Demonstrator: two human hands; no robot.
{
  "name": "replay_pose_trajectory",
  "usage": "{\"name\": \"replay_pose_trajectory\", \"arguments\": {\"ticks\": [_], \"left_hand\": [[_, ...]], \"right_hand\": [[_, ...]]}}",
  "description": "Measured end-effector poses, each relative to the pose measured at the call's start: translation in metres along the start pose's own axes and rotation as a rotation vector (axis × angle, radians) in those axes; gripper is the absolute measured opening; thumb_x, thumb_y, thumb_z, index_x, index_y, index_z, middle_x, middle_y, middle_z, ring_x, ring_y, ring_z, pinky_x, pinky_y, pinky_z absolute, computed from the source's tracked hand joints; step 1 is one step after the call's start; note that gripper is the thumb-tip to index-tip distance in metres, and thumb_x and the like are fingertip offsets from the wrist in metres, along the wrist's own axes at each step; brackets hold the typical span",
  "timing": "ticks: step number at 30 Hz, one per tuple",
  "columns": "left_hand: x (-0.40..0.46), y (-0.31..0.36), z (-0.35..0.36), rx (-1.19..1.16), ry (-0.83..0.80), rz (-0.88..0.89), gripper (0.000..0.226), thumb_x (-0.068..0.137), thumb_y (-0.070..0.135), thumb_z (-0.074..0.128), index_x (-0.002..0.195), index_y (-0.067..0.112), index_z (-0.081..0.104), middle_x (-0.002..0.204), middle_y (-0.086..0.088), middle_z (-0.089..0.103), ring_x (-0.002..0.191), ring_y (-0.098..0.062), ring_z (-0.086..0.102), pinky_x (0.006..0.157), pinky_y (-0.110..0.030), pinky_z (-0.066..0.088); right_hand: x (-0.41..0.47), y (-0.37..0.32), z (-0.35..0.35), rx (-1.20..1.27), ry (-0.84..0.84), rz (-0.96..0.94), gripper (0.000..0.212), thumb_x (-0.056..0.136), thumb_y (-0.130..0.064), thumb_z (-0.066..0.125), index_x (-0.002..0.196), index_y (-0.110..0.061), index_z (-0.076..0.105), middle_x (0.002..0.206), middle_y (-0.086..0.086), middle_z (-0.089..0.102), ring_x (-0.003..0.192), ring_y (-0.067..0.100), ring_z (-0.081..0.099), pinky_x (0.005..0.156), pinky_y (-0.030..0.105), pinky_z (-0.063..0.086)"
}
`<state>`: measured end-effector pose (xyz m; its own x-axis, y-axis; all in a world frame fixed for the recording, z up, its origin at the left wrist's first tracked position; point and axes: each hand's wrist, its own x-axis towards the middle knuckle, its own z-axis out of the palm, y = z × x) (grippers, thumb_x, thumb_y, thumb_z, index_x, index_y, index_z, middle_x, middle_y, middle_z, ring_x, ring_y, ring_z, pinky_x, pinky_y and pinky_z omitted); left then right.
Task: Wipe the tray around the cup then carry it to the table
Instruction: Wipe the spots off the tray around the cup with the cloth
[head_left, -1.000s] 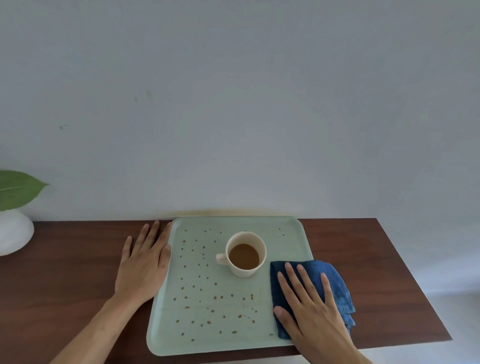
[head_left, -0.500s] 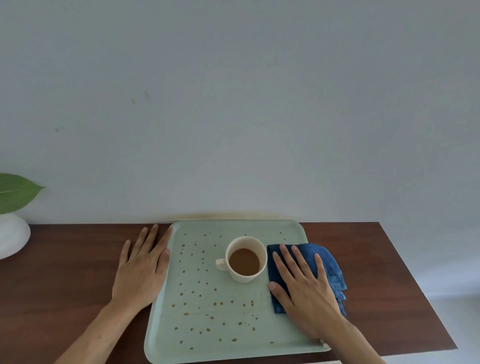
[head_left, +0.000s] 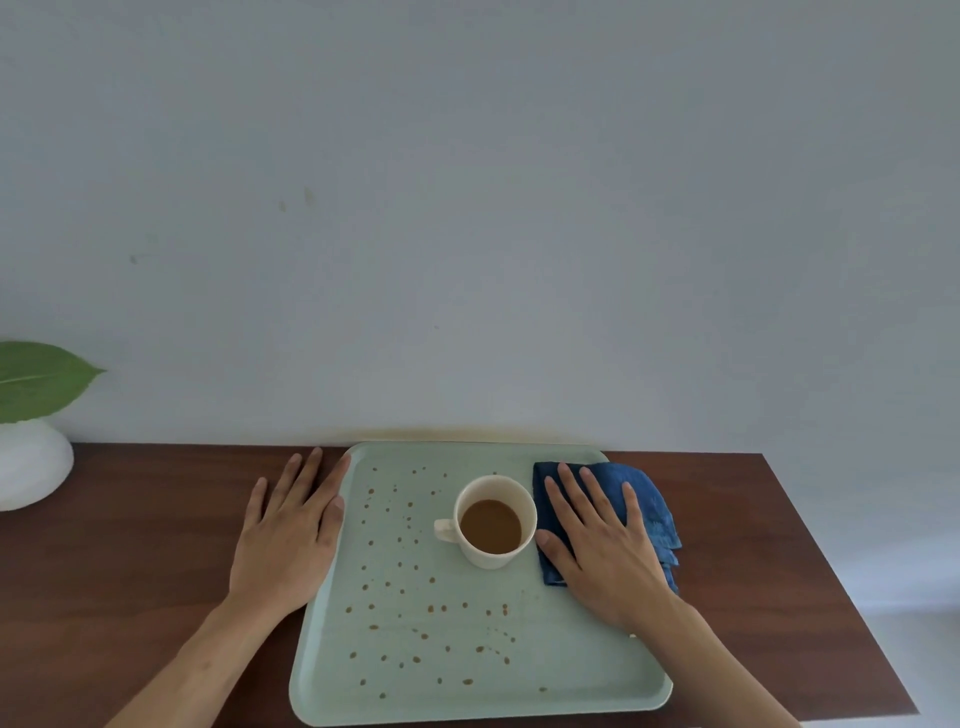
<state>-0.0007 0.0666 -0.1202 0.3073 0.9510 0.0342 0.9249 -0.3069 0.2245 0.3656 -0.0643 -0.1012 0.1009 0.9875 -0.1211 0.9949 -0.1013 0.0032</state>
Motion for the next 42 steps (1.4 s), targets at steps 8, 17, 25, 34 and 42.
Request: {"name": "replay_pose_trajectory", "arguments": {"ticks": [8,17,25,34,42], "left_hand": [[0.001,0.000,0.001,-0.021,0.010,-0.001,0.060,0.103,0.048,0.003,0.163,0.045,0.004,0.174,0.006,0.012,0.161,-0.013,0.001,0.130,-0.049,0.006],[0.002,-0.002,0.004,-0.036,0.012,-0.008,0.059,0.103,0.049,0.004,0.162,0.047,0.006,0.174,0.007,0.011,0.161,-0.010,-0.002,0.131,-0.048,0.004],[0.002,-0.002,0.004,-0.036,0.010,-0.005,0.059,0.104,0.049,0.006,0.163,0.046,0.007,0.174,0.007,0.011,0.161,-0.012,0.000,0.130,-0.049,0.005],[0.002,-0.002,0.004,-0.033,0.001,-0.002,0.059,0.104,0.049,0.003,0.163,0.047,0.004,0.174,0.008,0.007,0.161,-0.011,-0.004,0.131,-0.048,0.002],[0.001,0.000,0.002,-0.033,0.005,-0.002,0.059,0.104,0.049,0.004,0.163,0.047,0.005,0.174,0.008,0.009,0.161,-0.011,-0.003,0.131,-0.048,0.003]], "right_hand": [[-0.041,-0.005,0.006,0.005,0.031,-0.042,0.071,0.106,-0.069,0.009,0.166,-0.032,0.004,0.175,-0.008,0.000,0.161,0.018,-0.007,0.125,0.058,-0.007],[-0.094,-0.015,0.010,-0.098,0.164,-0.110,0.064,0.100,-0.055,0.041,0.152,-0.021,0.055,0.162,0.000,0.045,0.147,0.027,0.045,0.112,0.059,0.022],[-0.070,-0.021,0.003,-0.032,0.047,-0.058,0.061,0.108,-0.054,0.031,0.161,-0.026,0.037,0.170,-0.004,0.030,0.157,0.023,0.025,0.120,0.061,0.012],[-0.012,-0.009,0.001,-0.018,-0.019,-0.069,0.066,0.104,-0.060,-0.010,0.166,-0.038,-0.006,0.173,-0.017,-0.011,0.158,0.010,-0.021,0.126,0.058,-0.011],[0.014,-0.011,-0.007,-0.028,-0.039,-0.098,0.069,0.100,-0.056,-0.012,0.166,-0.035,-0.010,0.173,-0.015,-0.018,0.158,0.014,-0.022,0.127,0.057,-0.009]]}}
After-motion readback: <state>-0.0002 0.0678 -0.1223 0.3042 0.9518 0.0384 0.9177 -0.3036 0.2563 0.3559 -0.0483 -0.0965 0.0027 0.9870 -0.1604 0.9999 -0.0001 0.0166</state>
